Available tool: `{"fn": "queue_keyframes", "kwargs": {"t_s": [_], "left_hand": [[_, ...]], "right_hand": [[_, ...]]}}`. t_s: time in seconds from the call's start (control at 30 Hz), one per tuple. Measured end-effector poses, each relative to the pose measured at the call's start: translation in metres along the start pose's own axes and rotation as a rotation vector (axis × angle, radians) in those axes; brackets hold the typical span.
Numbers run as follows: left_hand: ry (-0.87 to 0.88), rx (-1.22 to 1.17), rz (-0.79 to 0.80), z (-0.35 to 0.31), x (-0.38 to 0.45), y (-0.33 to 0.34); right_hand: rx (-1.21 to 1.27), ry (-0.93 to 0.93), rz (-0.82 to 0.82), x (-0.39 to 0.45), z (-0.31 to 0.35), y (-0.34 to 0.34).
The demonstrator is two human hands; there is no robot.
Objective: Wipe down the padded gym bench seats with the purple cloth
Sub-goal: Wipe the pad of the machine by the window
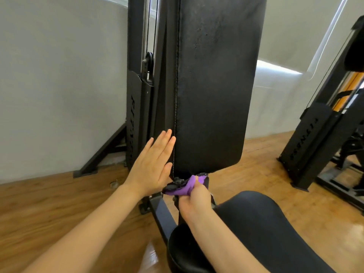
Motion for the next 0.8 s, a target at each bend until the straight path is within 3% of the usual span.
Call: {"fn": "queue_keyframes", "kwargs": {"t_s": [0.1,0.23,0.3,0.43,0.5,0.63,0.73,0.8], "left_hand": [[0.063,0.000,0.040,0.010,-0.001,-0.007],[0.043,-0.022,0.050,0.017,-0.003,-0.013],[-0.052,-0.057,0.010,0.019,-0.005,-0.014],[-0.330,-0.158,-0.084,0.024,-0.016,-0.013],[-0.407,-0.176,-0.104,0.024,-0.025,-0.010],[-0.430,-0.176,-0.101,0.027,-0.045,-0.010],[-0.449,-0.174,-0.082,0.030,-0.054,-0.013],[-0.417,-0.154,-0.062,0.029,-0.057,-0.013]], "right_hand": [[0.333,0.257,-0.013,-0.025,-0.002,-0.005],[0.088,0.189,0.069,-0.048,0.023,-0.026],[-0.237,-0.164,0.082,-0.062,0.059,-0.027],[-0.859,-1.497,0.284,-0.104,0.136,0.023],[-1.229,-1.964,0.258,-0.095,0.147,0.054],[-1.726,-2.165,0.195,-0.074,0.130,0.079],[-1.918,-2.187,0.459,-0.066,0.088,0.060],[-2.022,-2.176,0.545,-0.062,0.078,0.053]]}}
Point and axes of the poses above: each hand's wrist, its own x-axis towards the middle knuckle, its own y-axis out of the palm, z = x × y, the point moved 5 cm from there along x, towards the middle knuckle, and after that the axes turned 9 degrees about -z, right-handed, at the moved point
